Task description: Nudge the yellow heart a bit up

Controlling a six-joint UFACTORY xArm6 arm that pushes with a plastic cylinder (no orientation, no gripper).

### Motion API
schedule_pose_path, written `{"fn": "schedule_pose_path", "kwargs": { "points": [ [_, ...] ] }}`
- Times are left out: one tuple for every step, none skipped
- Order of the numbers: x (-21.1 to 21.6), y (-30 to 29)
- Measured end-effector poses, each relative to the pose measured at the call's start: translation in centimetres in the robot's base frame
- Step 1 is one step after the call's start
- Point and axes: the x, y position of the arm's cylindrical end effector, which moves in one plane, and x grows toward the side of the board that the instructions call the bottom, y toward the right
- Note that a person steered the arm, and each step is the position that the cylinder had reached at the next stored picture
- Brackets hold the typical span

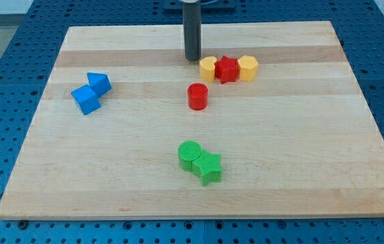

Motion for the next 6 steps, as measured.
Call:
{"fn": "schedule_pose_path", "kwargs": {
  "points": [
    [0.0,0.0],
    [-0.2,-1.1],
    [-0.2,-3.9],
    [0.4,-6.7],
    [3.4,-7.1],
    [6.9,-7.1]
  ]
}}
